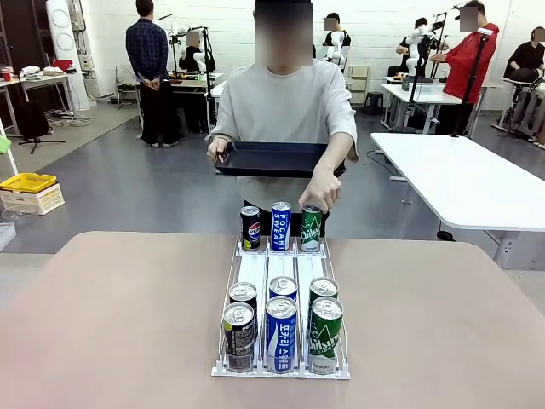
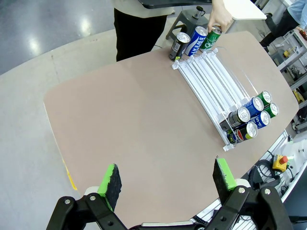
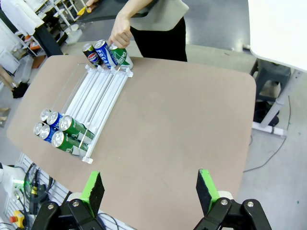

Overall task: Retrieve and hand over the desired beverage to the person.
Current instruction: Pick up a can of the same type that the person held from the Automatic Can Dispenser.

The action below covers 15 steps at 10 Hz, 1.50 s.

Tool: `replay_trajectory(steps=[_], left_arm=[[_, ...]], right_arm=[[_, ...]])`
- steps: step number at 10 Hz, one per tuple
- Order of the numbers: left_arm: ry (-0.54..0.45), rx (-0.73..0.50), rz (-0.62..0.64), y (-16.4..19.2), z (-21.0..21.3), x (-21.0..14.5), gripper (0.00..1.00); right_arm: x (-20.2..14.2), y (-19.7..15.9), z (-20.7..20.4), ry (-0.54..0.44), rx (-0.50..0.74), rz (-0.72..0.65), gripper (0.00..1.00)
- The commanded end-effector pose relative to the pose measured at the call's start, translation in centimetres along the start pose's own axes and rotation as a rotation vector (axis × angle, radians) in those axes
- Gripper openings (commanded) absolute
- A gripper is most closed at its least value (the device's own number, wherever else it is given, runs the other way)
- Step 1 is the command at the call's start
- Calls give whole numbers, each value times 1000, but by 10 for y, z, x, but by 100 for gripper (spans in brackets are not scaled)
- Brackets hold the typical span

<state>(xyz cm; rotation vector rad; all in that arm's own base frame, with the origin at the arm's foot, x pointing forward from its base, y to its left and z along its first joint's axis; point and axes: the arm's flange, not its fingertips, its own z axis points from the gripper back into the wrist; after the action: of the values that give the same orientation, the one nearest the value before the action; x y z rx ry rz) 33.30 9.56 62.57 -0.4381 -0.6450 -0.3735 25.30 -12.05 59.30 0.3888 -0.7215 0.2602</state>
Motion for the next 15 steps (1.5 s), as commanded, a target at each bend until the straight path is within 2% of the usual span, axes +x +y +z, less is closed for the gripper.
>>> replay_trajectory(steps=[1,15], left_arm=[[-15,-5,-7,3,0,2,100],[-15,-5,-7,3,0,2,100]], right_arm=[[-1,0,-2,0,18,9,100],[-1,0,-2,0,18,9,100]])
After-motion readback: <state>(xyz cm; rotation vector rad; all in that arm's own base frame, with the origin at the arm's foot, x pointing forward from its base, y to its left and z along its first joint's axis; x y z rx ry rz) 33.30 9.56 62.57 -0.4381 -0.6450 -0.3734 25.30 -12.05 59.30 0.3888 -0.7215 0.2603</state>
